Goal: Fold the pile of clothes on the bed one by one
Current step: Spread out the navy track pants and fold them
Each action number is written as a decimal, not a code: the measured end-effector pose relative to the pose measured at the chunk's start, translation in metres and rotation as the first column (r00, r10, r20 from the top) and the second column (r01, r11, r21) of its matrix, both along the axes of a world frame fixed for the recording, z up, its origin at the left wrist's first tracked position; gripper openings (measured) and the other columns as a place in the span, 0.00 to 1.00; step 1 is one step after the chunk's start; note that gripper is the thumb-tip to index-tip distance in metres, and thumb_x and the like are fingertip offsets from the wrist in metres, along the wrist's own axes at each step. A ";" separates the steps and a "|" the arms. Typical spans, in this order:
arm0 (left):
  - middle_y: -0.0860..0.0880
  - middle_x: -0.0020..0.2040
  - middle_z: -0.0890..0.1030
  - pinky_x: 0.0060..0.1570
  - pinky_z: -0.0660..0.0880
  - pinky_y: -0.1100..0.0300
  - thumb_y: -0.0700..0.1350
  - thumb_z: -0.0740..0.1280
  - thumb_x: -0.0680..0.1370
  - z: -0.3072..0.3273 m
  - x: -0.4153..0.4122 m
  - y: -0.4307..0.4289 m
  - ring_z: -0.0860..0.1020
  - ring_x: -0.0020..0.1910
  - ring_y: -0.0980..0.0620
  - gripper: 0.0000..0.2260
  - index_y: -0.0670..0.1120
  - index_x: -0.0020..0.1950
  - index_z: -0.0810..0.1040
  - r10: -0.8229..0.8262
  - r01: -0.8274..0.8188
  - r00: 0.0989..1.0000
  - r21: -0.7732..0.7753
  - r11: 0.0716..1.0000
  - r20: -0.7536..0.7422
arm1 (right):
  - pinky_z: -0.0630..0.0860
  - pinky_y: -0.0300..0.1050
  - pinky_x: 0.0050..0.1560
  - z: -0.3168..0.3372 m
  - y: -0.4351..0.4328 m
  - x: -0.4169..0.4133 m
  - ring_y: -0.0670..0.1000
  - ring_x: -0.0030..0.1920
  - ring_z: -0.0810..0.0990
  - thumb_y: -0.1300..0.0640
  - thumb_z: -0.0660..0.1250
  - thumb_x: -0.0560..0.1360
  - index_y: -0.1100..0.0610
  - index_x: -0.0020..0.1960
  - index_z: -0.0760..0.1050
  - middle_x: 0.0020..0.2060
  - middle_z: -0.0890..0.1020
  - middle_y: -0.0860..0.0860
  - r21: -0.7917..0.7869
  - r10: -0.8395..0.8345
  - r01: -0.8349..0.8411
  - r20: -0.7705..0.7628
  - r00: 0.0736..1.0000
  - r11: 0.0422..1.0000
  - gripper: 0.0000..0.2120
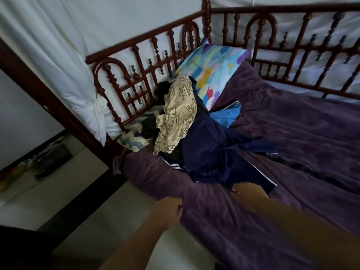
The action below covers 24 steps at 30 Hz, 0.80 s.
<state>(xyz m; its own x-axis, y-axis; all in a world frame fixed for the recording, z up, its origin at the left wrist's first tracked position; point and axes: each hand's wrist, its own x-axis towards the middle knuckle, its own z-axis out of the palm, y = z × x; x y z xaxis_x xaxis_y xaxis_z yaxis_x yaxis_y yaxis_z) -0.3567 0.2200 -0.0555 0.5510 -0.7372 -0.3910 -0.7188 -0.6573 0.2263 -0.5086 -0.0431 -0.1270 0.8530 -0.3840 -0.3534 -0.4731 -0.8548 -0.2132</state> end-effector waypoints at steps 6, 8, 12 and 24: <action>0.49 0.57 0.80 0.54 0.72 0.58 0.52 0.59 0.78 -0.028 0.072 -0.039 0.77 0.58 0.48 0.12 0.51 0.59 0.75 -0.023 0.023 1.000 0.034 0.999 -0.007 | 0.69 0.45 0.43 -0.034 -0.028 0.056 0.54 0.52 0.79 0.48 0.54 0.80 0.49 0.61 0.71 0.56 0.78 0.50 0.063 -0.026 0.036 -0.155 0.988 0.997 0.14; 0.50 0.54 0.80 0.52 0.71 0.58 0.52 0.59 0.78 -0.040 0.091 -0.052 0.77 0.56 0.48 0.12 0.50 0.57 0.75 -0.038 0.039 0.999 0.034 0.999 -0.019 | 0.69 0.45 0.43 -0.039 -0.036 0.070 0.54 0.53 0.79 0.47 0.54 0.80 0.49 0.63 0.71 0.57 0.78 0.50 0.081 -0.048 0.064 -0.180 0.983 0.995 0.15; 0.49 0.55 0.81 0.55 0.73 0.56 0.51 0.59 0.79 -0.065 0.134 -0.086 0.77 0.57 0.48 0.12 0.49 0.58 0.75 -0.113 0.115 0.992 0.027 0.993 -0.062 | 0.72 0.46 0.45 -0.049 -0.050 0.094 0.54 0.53 0.79 0.47 0.55 0.80 0.49 0.66 0.70 0.57 0.78 0.51 0.102 -0.131 0.156 -0.218 0.967 0.982 0.17; 0.49 0.55 0.79 0.48 0.71 0.58 0.49 0.59 0.79 -0.165 0.255 -0.143 0.76 0.56 0.49 0.10 0.48 0.57 0.76 -0.356 0.370 0.914 0.042 0.928 -0.196 | 0.70 0.55 0.61 -0.146 -0.046 0.185 0.59 0.69 0.65 0.50 0.67 0.75 0.56 0.77 0.48 0.71 0.64 0.57 0.136 -0.666 0.747 -0.369 0.648 0.651 0.39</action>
